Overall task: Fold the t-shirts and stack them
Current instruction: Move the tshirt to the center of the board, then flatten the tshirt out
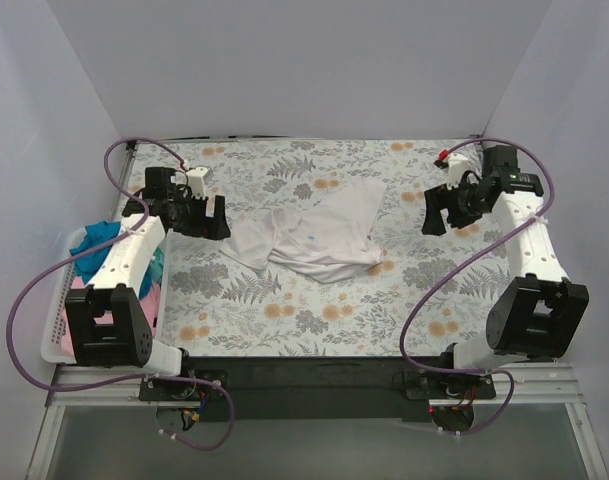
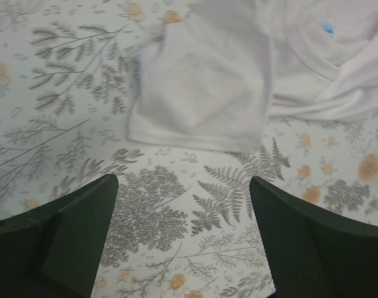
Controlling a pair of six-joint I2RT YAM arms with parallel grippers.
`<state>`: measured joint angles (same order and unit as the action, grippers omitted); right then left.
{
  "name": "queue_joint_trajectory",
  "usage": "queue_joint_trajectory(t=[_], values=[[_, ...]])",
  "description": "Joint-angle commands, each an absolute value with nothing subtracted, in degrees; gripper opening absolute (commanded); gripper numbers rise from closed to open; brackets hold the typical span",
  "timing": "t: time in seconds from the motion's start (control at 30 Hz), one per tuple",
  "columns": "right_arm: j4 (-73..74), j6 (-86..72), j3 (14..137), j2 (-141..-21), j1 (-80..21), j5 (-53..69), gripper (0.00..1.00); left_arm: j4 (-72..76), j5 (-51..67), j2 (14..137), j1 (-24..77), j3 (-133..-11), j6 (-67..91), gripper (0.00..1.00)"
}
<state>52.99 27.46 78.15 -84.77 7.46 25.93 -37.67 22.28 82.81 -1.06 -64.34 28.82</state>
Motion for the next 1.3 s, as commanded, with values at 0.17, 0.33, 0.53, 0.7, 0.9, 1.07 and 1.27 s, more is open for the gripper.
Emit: queue_joint_trajectory(t=[0.17, 0.33, 0.53, 0.7, 0.9, 1.07, 1.27], values=[[51.42, 27.16, 76.55, -90.43, -7.11, 22.5, 0.74, -42.45, 30.69, 84.01, 8.58, -65.13, 24.17, 0.84], [49.66, 25.58, 76.82, -95.26, -12.91, 22.32, 0.73, -37.45, 18.84, 88.49, 17.74, -63.28, 27.24, 0.84], [48.25, 25.14, 76.2, -99.4, -16.16, 21.8, 0.72, -35.33, 13.45, 95.79, 20.65, -65.13, 30.06, 0.77], [47.64, 25.31, 73.92, -101.59, -17.4, 21.27, 0.72, -34.54, 11.6, 98.96, 21.01, -64.34, 30.85, 0.69], [45.18, 24.79, 74.18, -104.32, -17.49, 20.83, 0.71, -34.89, 9.68, 99.75, 20.74, -64.16, 31.37, 0.37], [45.53, 24.17, 75.94, -102.75, -17.49, 21.97, 0.7, -34.72, 5.98, 101.33, 12.69, -68.63, 31.64, 0.0], [45.62, 23.73, 77.34, -96.77, -12.4, 26.27, 0.71, -34.89, 11.6, 102.92, 1.05, -81.29, 31.91, 0.0]])
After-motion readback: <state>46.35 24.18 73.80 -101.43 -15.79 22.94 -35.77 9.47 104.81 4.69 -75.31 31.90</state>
